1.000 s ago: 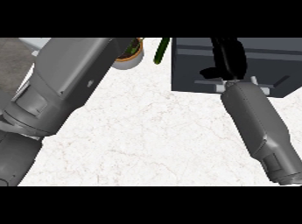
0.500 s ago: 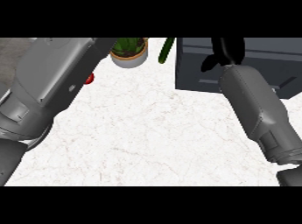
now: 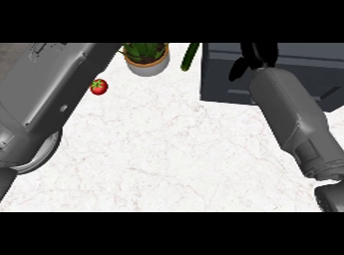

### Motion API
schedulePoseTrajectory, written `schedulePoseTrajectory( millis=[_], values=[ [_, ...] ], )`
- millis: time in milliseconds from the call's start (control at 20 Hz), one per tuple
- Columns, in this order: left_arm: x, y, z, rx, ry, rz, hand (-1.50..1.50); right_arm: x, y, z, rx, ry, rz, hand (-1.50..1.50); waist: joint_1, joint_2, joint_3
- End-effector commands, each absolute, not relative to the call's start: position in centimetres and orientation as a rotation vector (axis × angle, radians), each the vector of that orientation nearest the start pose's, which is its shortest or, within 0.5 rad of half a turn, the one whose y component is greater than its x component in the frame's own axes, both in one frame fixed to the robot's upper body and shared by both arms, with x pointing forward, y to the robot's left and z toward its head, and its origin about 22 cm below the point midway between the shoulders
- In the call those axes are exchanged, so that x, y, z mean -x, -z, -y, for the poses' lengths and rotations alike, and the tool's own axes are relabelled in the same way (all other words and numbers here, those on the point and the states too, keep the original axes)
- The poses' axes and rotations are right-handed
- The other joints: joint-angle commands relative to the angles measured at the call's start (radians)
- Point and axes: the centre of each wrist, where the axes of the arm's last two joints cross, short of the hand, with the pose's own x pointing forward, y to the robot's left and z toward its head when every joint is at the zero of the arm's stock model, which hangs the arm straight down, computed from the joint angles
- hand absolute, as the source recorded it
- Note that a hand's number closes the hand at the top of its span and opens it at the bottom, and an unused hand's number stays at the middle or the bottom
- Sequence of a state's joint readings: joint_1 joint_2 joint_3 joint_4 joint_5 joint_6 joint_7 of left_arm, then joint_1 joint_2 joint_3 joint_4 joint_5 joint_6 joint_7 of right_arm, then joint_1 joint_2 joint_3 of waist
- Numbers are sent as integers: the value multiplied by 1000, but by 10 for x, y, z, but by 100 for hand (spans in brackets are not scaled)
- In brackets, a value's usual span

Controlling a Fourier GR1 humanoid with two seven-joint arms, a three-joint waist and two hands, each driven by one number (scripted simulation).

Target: Pick up the can, place it into the drawer and close the drawer

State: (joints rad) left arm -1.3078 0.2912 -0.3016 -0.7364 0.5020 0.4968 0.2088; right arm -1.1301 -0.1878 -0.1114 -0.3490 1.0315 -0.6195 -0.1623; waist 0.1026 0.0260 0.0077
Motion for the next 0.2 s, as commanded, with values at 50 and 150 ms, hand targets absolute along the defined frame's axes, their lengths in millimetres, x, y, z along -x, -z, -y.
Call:
schedulePoseTrajectory(
  millis=[50, 150],
  values=[
    [-441, -250, -119, -66, 26, 1710, -150, -469, -136, 154, 1136, -660, 1950, -150, 13, -6, -5],
    [-438, -249, -127, -74, 8, 1704, -150, -472, -144, 167, 1129, -649, 1957, -150, 16, -13, -6]
  ],
)
